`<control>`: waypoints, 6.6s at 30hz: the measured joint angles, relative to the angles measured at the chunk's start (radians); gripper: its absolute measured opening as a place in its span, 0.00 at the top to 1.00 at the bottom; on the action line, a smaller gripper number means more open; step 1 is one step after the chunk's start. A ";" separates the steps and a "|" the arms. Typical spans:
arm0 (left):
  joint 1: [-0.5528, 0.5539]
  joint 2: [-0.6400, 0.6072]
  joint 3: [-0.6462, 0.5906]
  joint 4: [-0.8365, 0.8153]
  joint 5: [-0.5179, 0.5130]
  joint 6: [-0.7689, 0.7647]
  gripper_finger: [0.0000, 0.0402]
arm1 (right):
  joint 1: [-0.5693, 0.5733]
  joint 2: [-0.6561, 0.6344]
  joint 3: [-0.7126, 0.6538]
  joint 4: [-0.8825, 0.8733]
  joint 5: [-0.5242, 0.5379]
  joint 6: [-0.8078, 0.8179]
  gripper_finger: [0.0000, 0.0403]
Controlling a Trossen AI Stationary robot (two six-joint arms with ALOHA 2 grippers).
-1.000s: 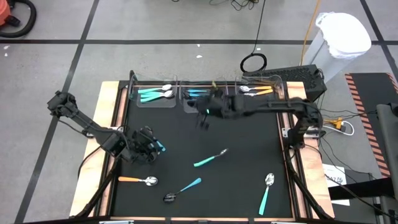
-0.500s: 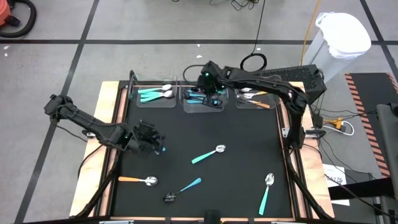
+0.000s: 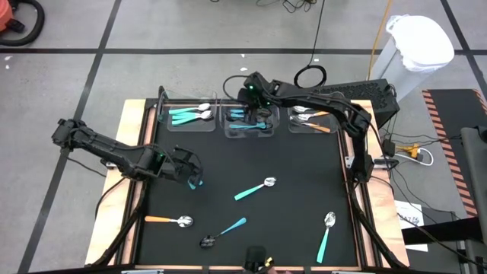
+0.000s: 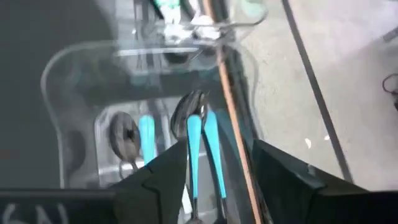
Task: Sort silverware by color (type)
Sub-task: Put the orange spoon into the right bin, then put the blue spoon into the middle transparent bin
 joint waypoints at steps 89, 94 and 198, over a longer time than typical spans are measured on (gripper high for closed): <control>-0.131 0.032 -0.023 0.734 0.116 0.544 0.86 | 0.518 -0.507 -0.132 -0.427 0.075 0.835 0.62; 0.007 0.032 -0.023 0.900 0.238 0.607 0.86 | 0.460 -0.509 -0.197 -0.297 -0.027 0.775 0.62; 0.397 0.032 -0.022 0.459 0.202 0.388 0.56 | -0.114 -0.769 -0.487 -0.358 0.077 0.538 0.63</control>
